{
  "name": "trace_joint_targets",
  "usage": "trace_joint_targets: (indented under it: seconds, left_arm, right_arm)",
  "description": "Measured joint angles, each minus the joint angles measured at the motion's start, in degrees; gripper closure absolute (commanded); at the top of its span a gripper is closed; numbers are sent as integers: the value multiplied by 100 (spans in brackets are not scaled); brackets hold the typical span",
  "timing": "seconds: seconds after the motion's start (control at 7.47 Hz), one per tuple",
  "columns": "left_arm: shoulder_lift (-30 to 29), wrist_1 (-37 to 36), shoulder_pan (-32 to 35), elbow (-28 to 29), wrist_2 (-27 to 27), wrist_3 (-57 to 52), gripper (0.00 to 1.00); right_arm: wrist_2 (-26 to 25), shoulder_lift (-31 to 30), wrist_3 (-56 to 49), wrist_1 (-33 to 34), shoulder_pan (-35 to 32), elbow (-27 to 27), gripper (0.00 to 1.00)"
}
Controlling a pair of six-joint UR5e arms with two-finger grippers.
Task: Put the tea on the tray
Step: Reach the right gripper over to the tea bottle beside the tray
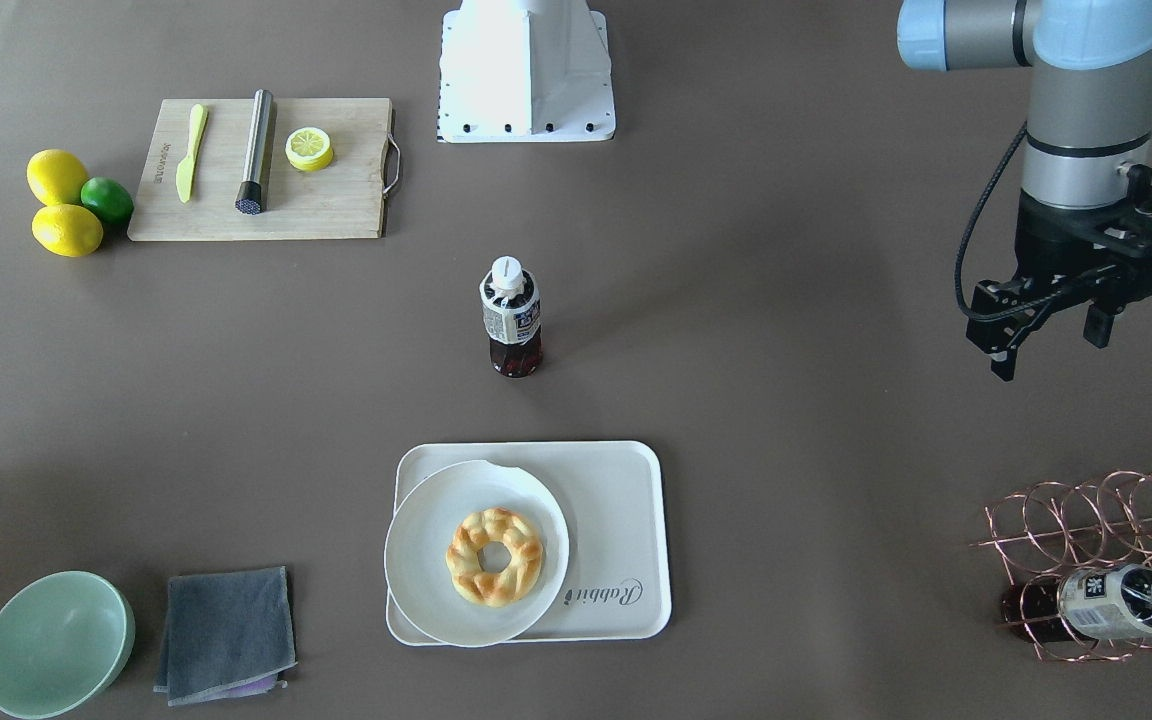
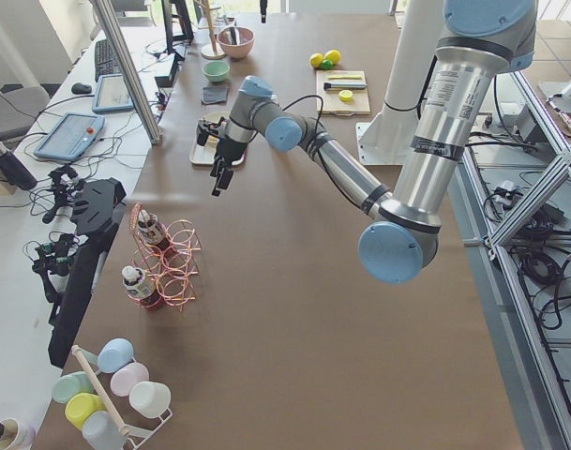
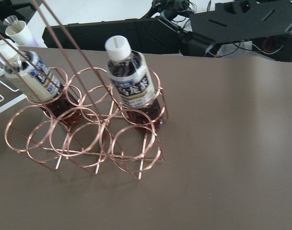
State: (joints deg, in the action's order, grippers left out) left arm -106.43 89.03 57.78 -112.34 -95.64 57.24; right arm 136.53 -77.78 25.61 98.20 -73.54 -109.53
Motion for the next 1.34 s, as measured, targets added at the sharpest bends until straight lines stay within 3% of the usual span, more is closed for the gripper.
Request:
trace_joint_targets:
  seconds: [0.27,0.54,0.8,1.34]
  left_arm:
    - [640,678,1169,284,-1469,-1338,2]
    - [1143,1191,1968,598,-2821,-2576,2]
    - [1571,1506,2162,695,-3196,-3258,2]
    - [1765,1417,2216,858,-3416,-3419,2]
  right_arm:
    - [-178,569,888,-3,569,-33,0]
    - [-760,1161,2113,-3,1408,-127,0]
    - [-1198,1460,2769,-3,1996,-239,0]
    - [-1287,1774,3021,114,2443,-476,0]
